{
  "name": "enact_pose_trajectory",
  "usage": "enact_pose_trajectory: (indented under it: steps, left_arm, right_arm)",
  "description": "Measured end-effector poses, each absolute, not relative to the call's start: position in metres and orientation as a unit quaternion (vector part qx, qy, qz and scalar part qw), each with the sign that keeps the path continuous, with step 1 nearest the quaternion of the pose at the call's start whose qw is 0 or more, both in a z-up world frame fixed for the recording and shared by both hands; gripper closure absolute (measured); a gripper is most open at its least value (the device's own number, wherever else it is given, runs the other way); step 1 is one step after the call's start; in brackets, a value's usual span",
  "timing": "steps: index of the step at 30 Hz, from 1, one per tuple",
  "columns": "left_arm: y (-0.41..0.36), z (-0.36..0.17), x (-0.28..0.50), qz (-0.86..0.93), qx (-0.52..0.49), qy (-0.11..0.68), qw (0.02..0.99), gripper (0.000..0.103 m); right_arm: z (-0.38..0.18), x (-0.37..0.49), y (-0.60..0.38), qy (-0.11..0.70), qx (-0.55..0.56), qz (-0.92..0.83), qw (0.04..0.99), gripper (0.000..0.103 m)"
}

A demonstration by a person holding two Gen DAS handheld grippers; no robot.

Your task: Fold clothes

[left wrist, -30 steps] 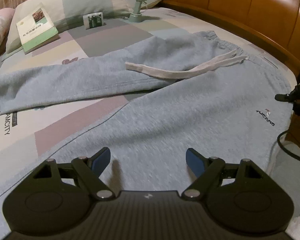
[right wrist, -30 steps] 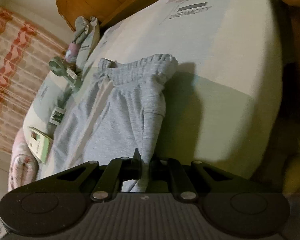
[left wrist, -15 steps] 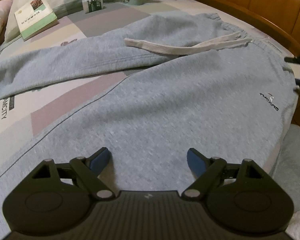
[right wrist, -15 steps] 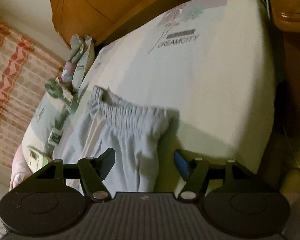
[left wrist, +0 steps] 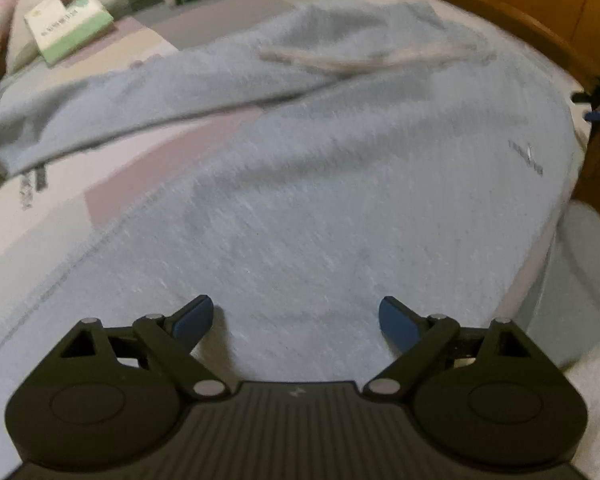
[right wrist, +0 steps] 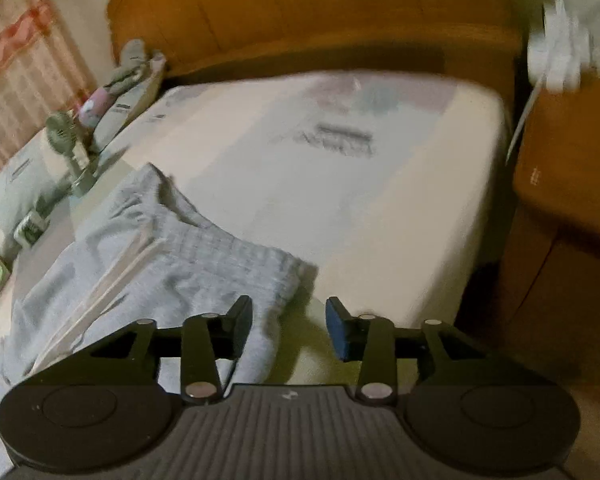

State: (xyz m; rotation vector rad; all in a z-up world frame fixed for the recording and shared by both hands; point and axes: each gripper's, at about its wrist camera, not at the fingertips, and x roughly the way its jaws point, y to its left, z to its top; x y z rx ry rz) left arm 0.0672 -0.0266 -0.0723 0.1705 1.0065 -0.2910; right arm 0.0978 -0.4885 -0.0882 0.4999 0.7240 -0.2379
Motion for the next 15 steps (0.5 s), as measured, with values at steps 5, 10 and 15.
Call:
enact_pose_trajectory:
  steps: [5, 10, 15]
  left_arm:
    - [-0.032, -0.055, 0.077, -0.144, 0.088, 0.439, 0.882, 0.013]
    - [-0.052, -0.059, 0.074, -0.137, 0.157, 0.412, 0.887, 0.013]
    - [-0.051, -0.055, 0.057, -0.148, 0.166, 0.400, 0.889, 0.013]
  right_arm:
    - [-0.065, 0.099, -0.411, 0.395, 0.151, 0.022, 0.906, 0.033]
    - [-0.090, 0.102, -0.309, 0.444, -0.004, 0.116, 0.889, 0.033]
    - [-0.091, 0.081, -0.267, 0.421, -0.086, 0.195, 0.882, 0.033]
